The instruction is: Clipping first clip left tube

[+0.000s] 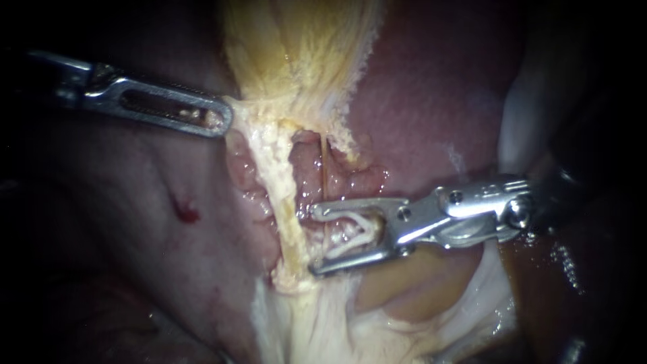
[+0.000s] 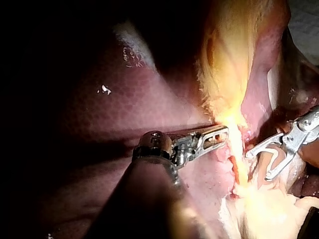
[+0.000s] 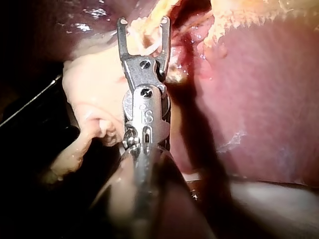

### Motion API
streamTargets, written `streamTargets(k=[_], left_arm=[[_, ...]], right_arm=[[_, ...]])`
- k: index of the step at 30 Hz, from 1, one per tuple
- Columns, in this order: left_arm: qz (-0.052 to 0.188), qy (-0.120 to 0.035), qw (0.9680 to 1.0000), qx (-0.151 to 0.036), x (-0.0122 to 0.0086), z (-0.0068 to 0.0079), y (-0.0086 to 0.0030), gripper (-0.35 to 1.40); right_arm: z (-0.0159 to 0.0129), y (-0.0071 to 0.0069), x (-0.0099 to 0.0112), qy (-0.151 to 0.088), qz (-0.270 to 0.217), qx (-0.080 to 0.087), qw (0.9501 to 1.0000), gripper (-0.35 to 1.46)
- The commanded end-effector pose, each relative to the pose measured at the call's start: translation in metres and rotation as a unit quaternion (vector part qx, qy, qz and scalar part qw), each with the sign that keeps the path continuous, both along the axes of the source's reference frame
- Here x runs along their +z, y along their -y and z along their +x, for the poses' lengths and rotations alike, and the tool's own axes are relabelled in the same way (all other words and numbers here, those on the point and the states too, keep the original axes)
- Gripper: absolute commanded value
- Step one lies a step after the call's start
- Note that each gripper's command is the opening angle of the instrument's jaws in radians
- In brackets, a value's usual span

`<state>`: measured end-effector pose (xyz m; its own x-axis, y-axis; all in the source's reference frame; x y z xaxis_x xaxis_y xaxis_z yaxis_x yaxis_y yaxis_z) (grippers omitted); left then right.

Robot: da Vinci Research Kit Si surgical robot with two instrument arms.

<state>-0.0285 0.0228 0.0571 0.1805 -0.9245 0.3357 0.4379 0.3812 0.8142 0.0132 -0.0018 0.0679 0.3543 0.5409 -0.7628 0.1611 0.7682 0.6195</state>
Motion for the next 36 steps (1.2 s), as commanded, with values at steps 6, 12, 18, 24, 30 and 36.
streamTargets(k=[6, 12, 18, 24, 30, 36], left_arm=[[0.0, 0.0, 1.0, 0.0, -0.0001, 0.0, 0.0001, -0.35], [0.0, 0.0, 1.0, 0.0, -0.0002, -0.0001, 0.0001, -0.35], [0.0, 0.0, 1.0, 0.0, -0.0002, -0.0001, 0.0001, -0.35], [0.0, 0.0, 1.0, 0.0, -0.0002, -0.0001, 0.0001, -0.35], [0.0, 0.0, 1.0, 0.0, -0.0002, -0.0002, 0.0001, -0.35], [0.0, 0.0, 1.0, -0.001, -0.0002, -0.0004, 0.0001, -0.35]], right_arm=[[0.0003, -0.0006, 0.0022, 0.006, 0.008, 0.003, 0.9999, 0.5], [0.0001, -0.001, 0.0036, 0.009, 0.012, 0.004, 0.9999, 0.5], [0.0004, -0.001, 0.0037, 0.009, 0.019, 0.002, 0.9998, 0.5], [0.001, -0.0008, 0.0039, 0.006, 0.025, -0.002, 0.9997, 0.5], [0.0022, -0.0004, 0.004, -0.004, 0.024, -0.011, 0.9996, 0.5], [0.0032, 0.0002, 0.0034, -0.019, 0.032, -0.014, 0.9992, 0.5]])
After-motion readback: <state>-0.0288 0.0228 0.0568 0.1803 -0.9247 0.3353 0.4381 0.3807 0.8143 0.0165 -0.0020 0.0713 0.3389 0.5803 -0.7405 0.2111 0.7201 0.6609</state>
